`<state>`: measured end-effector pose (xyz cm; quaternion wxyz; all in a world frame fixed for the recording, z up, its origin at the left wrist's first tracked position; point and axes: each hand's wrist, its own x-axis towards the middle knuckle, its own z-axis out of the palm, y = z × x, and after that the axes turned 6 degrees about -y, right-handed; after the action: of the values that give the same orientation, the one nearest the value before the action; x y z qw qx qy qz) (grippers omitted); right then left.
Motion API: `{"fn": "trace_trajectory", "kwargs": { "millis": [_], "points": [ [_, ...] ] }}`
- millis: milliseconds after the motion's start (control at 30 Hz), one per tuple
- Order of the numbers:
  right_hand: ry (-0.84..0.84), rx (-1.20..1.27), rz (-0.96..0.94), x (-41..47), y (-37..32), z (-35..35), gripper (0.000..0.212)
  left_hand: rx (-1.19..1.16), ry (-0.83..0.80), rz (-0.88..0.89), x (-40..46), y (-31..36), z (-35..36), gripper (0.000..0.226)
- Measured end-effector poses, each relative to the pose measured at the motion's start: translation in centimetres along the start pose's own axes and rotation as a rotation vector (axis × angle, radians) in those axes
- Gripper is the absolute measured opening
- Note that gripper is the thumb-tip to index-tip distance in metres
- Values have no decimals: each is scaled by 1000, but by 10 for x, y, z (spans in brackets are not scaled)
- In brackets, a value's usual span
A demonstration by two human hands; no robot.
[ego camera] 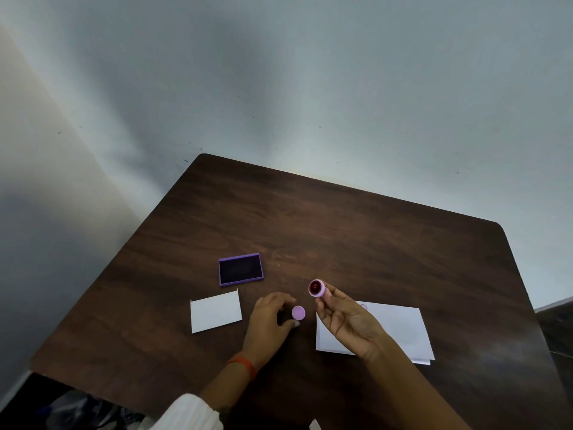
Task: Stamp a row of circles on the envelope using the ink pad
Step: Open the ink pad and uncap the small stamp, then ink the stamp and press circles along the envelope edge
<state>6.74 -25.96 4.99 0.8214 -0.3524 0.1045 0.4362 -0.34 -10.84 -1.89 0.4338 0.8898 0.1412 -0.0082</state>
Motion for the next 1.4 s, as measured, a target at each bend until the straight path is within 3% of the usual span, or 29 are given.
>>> {"fn": "trace_trajectory", "kwargs": {
  "millis": [200,333,433,533,800,967,1100,1200,1300,1400],
  "points": [
    [17,-5,14,5,2,7,18,238,377,-19,12,-26,-51,66],
    [32,-35,34,10,5,12,20,288,260,-169,28,-52,-80,92],
    [39,-32,52,15,7,15,20,271,143,-181,39,-61,-88,99],
    [50,-56,57,20,8,18,20,230,81,-170,47,-61,-86,98],
    [87,-246,31,49,11,29,17,57,126,-246,50,-57,-76,84],
    [121,-410,-36,72,13,43,19,86,123,-190,51,-53,-68,81],
    [232,-883,-145,88,20,51,19,95,159,-130,48,-47,-58,80],
    [285,-1346,-348,98,26,55,12,93,177,-101,47,-45,-52,79],
    [183,-1768,-463,106,31,56,13,82,193,-86,46,-44,-50,77],
    [-54,-2126,-369,114,37,54,21,59,200,-84,45,-44,-50,75]
  ]
}}
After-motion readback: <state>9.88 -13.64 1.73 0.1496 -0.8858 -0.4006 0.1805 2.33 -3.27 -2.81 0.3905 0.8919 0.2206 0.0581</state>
